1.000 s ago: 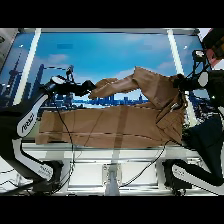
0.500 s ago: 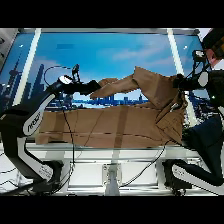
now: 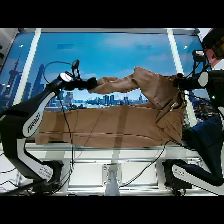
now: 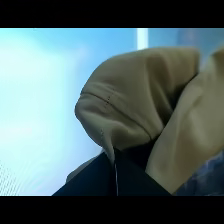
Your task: Fold the clothes and pants, and hang the long-sleeved shirts on hangers.
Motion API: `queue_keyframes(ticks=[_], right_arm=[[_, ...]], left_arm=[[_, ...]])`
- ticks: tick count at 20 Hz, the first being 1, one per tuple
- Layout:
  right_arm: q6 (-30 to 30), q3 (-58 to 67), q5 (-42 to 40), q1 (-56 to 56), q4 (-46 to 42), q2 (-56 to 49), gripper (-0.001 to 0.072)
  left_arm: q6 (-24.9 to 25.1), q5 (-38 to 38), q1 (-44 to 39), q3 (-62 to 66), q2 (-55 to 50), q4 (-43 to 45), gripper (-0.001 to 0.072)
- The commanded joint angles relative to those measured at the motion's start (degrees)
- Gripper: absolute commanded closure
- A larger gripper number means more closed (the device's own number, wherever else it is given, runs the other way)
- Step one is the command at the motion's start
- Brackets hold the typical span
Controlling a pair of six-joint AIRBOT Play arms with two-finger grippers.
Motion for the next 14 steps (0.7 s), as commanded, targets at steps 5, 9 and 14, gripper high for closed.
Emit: queue_keyframes(ticks=[5,9,14], right_arm=[[0.22,0.09,-11.69,-0.02,-2.12,0.61,0.0671],[2.29,0.07,-13.05,-0.81,-6.05,0.76,0.0672],[6.97,0.07,-12.66,-11.23,-3.43,0.44,0.0672]], left_arm=[[0.04,11.78,5.29,2.23,15.67,9.22,0.0687],[0.02,12.04,10.10,2.23,23.58,13.22,0.0687],[0.04,4.87,14.49,2.14,26.36,13.33,0.0687]])
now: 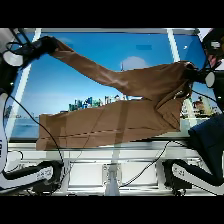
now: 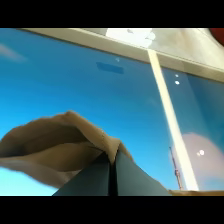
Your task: Fold the clothes and pants, and hang the long-sleeved shirts on hangers.
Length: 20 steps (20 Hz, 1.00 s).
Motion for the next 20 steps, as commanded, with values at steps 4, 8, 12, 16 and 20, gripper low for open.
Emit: queue_keyframes(ticks=[4,8,12,16,20], right_arm=[[1.31,-0.04,3.52,-13.79,6.60,-3.89,0.0674],[-8.90,0.02,8.55,-18.21,12.11,-9.77,0.0674],[-15.21,0.02,8.55,-18.88,16.83,-13.46,0.0674],[-20.22,0.02,6.84,-18.91,19.56,-13.60,0.0673],[-23.76,0.02,7.39,-19.02,18.56,-13.60,0.0672]], left_arm=[[-5.20,-17.79,2.60,-0.04,-1.09,14.03,0.0687],[-21.79,-18.75,3.15,-0.07,-3.85,32.33,0.0687],[-26.14,-23.37,3.69,-0.07,-5.35,33.27,0.0686],[-21.81,-36.65,4.55,-0.04,-4.85,33.44,0.0687],[-16.98,-49.90,6.84,0.02,-1.92,33.24,0.0687]])
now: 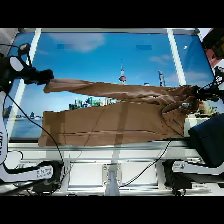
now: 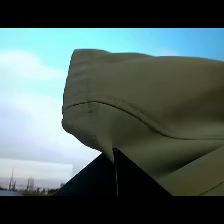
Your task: Fold the clothes and pants, and hang the long-sleeved shirts on hangers.
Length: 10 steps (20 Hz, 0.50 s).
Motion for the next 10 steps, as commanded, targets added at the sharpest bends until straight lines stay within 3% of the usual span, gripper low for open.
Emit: queue_keyframes(ticks=[1,6,8,10], right_arm=[[-3.30,0.02,0.09,-0.11,0.44,-0.17,0.0672],[-3.74,0.02,-0.02,-0.09,0.44,-0.17,0.0672],[-3.74,0.02,-0.11,-0.09,0.44,-0.17,0.0672],[-3.74,0.02,-0.15,-0.09,0.46,-0.17,0.0672]], left_arm=[[3.26,-12.39,1.33,0.11,2.84,0.48,0.0687],[7.21,-24.72,1.42,1.36,4.24,0.44,0.0690],[11.26,-24.96,1.49,1.36,0.26,0.46,0.0690],[11.58,-21.44,1.46,1.38,-6.19,0.44,0.0688]])
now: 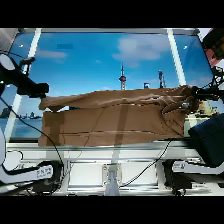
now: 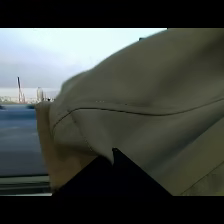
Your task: Fold the clothes and pants, and hang the long-sleeved shirts on hangers.
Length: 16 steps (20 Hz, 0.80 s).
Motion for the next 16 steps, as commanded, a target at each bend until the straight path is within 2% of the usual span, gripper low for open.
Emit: queue_keyframes(ticks=[1,4,8,10,12,13,14,15,16], right_arm=[[-0.26,0.02,-0.33,-0.04,0.00,-0.04,0.0672],[-0.24,0.02,-1.01,-0.02,0.02,-0.04,0.0671],[-0.20,0.02,-1.57,0.00,0.33,-0.07,0.0672],[-0.20,0.00,-1.55,0.00,0.70,-0.07,0.0672],[-0.17,-0.02,-1.57,0.00,1.07,-0.07,0.0672],[-0.17,-0.04,-1.55,0.00,1.16,-0.07,0.0671],[-0.15,-0.04,-1.55,0.00,1.31,-0.07,0.0672],[-0.15,-0.04,-1.53,0.00,1.49,-0.07,0.0672],[-0.15,-0.04,-1.53,0.00,1.88,-0.07,0.0672]], left_arm=[[2.89,2.91,0.07,0.15,-8.68,-0.02,0.0687],[1.79,15.26,0.09,0.22,-15.26,-5.18,0.0687],[1.55,33.79,1.31,0.22,-16.33,-16.48,0.0687],[-1.18,42.18,1.55,0.22,-16.44,-18.12,0.0687],[-4.81,47.39,1.53,0.22,-16.59,-18.10,0.0675],[-5.35,48.63,1.44,0.22,-16.63,-18.10,0.0508],[-5.35,48.74,1.42,0.22,-16.63,-18.10,0.0140],[-5.75,48.30,1.44,0.22,-16.63,-18.10,0.0009],[-5.75,46.99,1.46,0.22,-16.50,-18.08,-0.0005]])
